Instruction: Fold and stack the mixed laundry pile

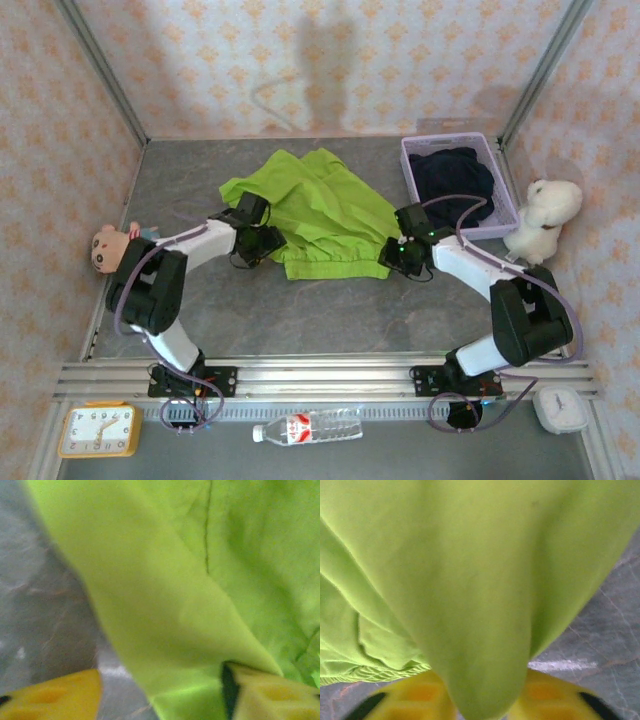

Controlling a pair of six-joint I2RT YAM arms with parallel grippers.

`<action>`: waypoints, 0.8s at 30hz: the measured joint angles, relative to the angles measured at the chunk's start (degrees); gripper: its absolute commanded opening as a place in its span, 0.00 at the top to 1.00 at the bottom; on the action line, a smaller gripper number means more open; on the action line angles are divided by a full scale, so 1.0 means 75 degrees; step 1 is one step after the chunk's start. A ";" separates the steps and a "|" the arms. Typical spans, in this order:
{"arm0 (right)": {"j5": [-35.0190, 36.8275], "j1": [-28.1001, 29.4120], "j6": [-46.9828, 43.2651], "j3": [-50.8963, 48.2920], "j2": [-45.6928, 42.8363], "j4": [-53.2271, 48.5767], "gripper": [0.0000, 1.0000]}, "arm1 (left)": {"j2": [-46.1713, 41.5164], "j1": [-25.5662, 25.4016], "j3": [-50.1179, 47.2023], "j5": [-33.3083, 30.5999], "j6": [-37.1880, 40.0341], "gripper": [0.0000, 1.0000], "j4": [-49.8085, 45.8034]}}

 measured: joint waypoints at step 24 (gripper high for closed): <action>-0.0600 -0.0332 0.0122 0.7487 -0.0542 -0.2938 1.00 | -0.3010 0.1478 0.5945 0.0073 0.1448 1.00 -0.2792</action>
